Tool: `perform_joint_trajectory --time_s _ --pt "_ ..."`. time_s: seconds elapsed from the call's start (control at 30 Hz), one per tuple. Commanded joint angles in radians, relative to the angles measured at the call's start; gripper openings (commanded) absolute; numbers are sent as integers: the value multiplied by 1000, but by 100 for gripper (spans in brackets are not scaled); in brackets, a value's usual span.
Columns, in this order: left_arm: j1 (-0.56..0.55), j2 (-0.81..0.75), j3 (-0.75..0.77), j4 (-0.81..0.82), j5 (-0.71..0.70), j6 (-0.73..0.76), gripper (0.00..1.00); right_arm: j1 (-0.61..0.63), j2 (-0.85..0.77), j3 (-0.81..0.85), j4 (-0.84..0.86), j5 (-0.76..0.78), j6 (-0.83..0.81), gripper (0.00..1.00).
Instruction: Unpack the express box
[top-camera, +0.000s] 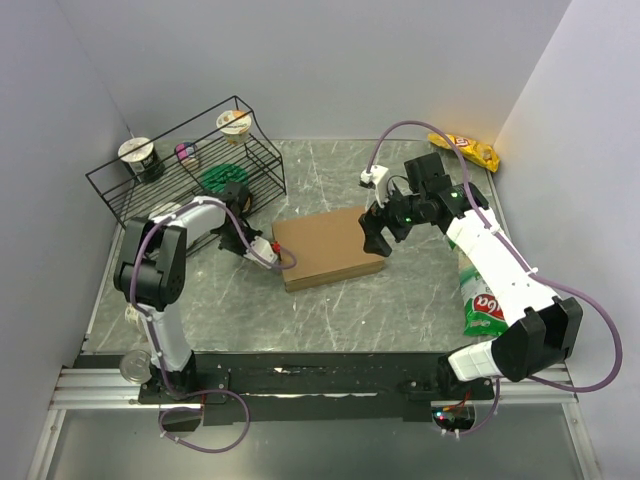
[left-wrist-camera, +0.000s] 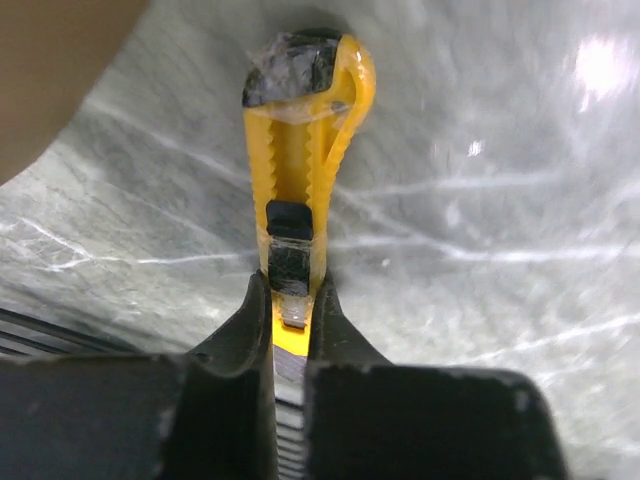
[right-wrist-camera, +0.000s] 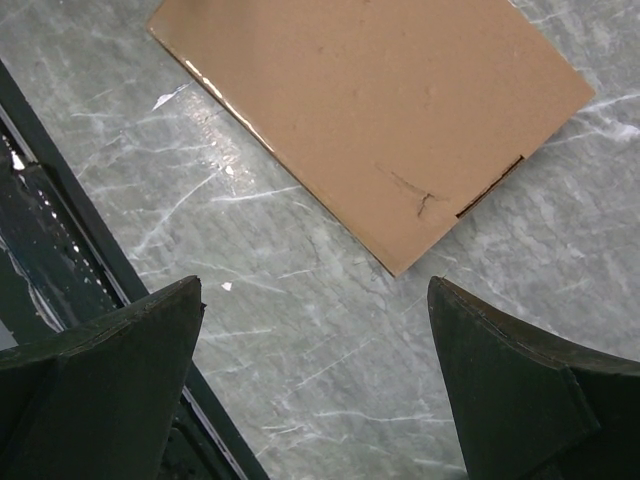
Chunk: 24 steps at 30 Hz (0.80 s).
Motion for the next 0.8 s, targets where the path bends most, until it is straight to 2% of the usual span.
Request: perform_joint_trajectory --time_s 0.0,0.17,0.23,0.37,0.4,0.57,0.77 --pt "-25 -36 -40 -22 164 -225 1 3 -1 7 25 28 -1 100" --pt "-16 -176 -49 42 240 -576 1 -6 41 102 37 43 32 100" --pt "-12 -237 -80 98 263 -646 1 -12 75 148 44 31 64 100" --pt "-39 -429 -236 366 217 -846 1 -40 156 285 83 -116 182 100" --pt "-48 -454 -256 450 203 -870 1 -45 200 305 94 -156 220 100" --pt "-108 -541 -314 552 139 -946 1 -39 367 425 149 -461 400 98" --pt "-159 -555 -281 641 41 -1031 1 30 435 445 234 -482 512 97"
